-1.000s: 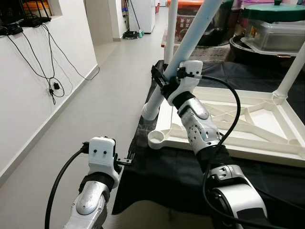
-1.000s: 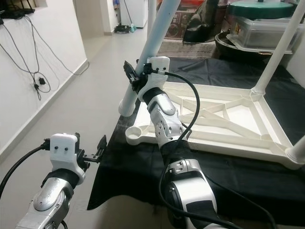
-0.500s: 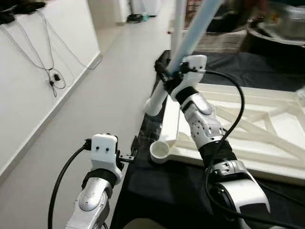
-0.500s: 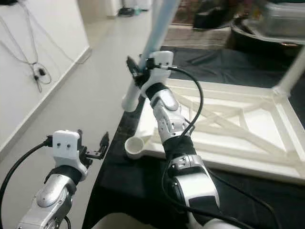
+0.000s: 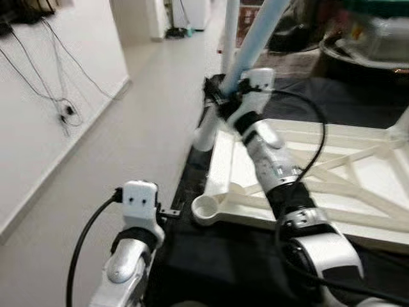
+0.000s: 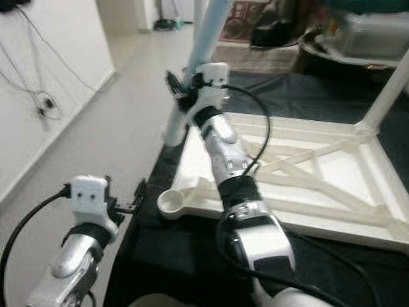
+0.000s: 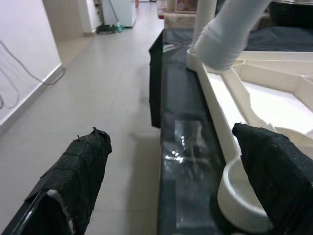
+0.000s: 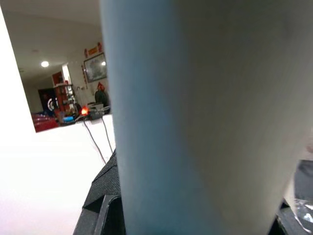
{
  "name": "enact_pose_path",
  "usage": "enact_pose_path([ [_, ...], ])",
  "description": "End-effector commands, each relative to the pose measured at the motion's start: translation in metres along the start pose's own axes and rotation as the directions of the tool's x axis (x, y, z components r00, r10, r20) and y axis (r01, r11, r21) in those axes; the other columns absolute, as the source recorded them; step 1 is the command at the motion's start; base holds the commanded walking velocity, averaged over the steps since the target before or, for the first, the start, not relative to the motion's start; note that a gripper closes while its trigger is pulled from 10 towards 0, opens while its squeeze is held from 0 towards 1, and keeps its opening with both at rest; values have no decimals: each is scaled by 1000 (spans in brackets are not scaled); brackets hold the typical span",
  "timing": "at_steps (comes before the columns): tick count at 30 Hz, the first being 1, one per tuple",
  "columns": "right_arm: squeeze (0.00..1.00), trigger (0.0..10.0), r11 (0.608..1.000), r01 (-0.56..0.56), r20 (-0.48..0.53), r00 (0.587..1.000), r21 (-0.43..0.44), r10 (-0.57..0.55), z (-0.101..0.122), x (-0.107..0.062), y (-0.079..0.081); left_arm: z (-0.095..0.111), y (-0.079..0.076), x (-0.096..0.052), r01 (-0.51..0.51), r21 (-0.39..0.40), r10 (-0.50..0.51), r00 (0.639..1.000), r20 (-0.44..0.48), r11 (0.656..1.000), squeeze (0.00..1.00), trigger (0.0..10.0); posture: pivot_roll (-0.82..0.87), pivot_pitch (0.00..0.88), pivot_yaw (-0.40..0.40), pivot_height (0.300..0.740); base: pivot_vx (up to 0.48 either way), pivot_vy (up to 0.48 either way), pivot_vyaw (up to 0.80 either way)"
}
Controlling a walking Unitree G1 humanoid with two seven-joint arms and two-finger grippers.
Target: Building children table
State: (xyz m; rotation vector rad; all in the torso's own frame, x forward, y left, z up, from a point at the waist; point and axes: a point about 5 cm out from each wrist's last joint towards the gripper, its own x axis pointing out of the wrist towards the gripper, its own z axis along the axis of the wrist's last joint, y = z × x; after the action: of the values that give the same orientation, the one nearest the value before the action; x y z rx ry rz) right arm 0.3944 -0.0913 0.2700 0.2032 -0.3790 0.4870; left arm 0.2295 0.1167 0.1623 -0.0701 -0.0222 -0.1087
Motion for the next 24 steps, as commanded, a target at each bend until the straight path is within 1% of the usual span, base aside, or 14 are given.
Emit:
enact_pose_path([
  [1, 0, 10000, 997, -80, -6, 997, 17, 81, 6, 7, 5, -1, 0, -2, -2, 3, 2, 1000, -6, 1000, 0, 10000, 95, 56, -13, 740, 0, 0, 0],
  [7, 0, 10000, 980, -190, -89, 977, 52, 194, 6, 11, -2, -8, -1, -11, 29, -1, -29, 999, -36, 1000, 0, 10000, 94, 59, -13, 740, 0, 0, 0],
  [8, 0, 10000, 966, -249, -139, 957, 64, 256, 5, 12, -3, -11, -2, -16, 44, -17, -45, 998, -47, 999, 0, 10000, 98, 66, -17, 740, 0, 0, 0],
  [10, 0, 10000, 966, -249, -139, 957, 64, 256, 5, 12, -3, -11, -2, -16, 44, -17, -45, 998, -47, 999, 0, 10000, 98, 66, -17, 740, 0, 0, 0],
  [12, 0, 10000, 940, -327, -174, 924, 99, 340, 4, 13, -1, -12, -4, -22, 75, -47, -78, 995, -57, 996, 0, 10000, 101, 73, -18, 740, 0, 0, 0],
  [14, 0, 10000, 874, -461, -196, 853, 155, 484, 6, 13, 6, -11, -11, -36, 128, -83, -133, 989, -63, 988, 0, 10000, 114, 92, -22, 740, 0, 0, 0],
  [15, 0, 10000, 874, -461, -196, 853, 155, 484, 6, 13, 6, -11, -11, -36, 128, -83, -133, 989, -63, 988, 0, 10000, 114, 92, -22, 740, 0, 0, 0],
  [16, 0, 10000, 793, -566, -166, 780, 227, 604, 8, 13, 15, -11, -13, -48, 129, -82, -135, 988, -73, 988, 0, 10000, 138, 131, -32, 740, 0, 0, 0],
  [17, 0, 10000, 793, -566, -166, 780, 227, 604, 8, 13, 15, -11, -13, -48, 129, -82, -135, 988, -73, 988, 0, 10000, 138, 131, -32, 740, 0, 0, 0],
  [19, 0, 10000, 711, -650, -135, 706, 268, 696, 10, 11, 20, -12, -16, -57, 127, -84, -134, 987, -87, 988, 0, 10000, 151, 147, -38, 740, 0, 0, 0],
  [21, 0, 10000, 711, -650, -135, 706, 268, 696, 10, 11, 20, -12, -16, -57, 127, -84, -134, 987, -87, 988, 0, 10000, 151, 147, -38, 740, 0, 0, 0],
  [22, 0, 10000, 678, -679, -124, 675, 280, 727, 11, 10, 22, -12, -17, -60, 128, -90, -137, 986, -93, 988, 0, 10000, 154, 152, -38, 740, 0, 0, 0],
  [23, 0, 10000, 678, -679, -124, 675, 280, 727, 11, 10, 22, -12, -17, -60, 128, -90, -137, 986, -93, 988, 0, 10000, 154, 152, -38, 740, 0, 0, 0],
  [24, 0, 10000, 633, -719, -118, 629, 287, 768, 12, 8, 22, -11, -21, -64, 134, -103, -144, 985, -99, 986, 0, 10000, 157, 166, -40, 740, 0, 0, 0],
])
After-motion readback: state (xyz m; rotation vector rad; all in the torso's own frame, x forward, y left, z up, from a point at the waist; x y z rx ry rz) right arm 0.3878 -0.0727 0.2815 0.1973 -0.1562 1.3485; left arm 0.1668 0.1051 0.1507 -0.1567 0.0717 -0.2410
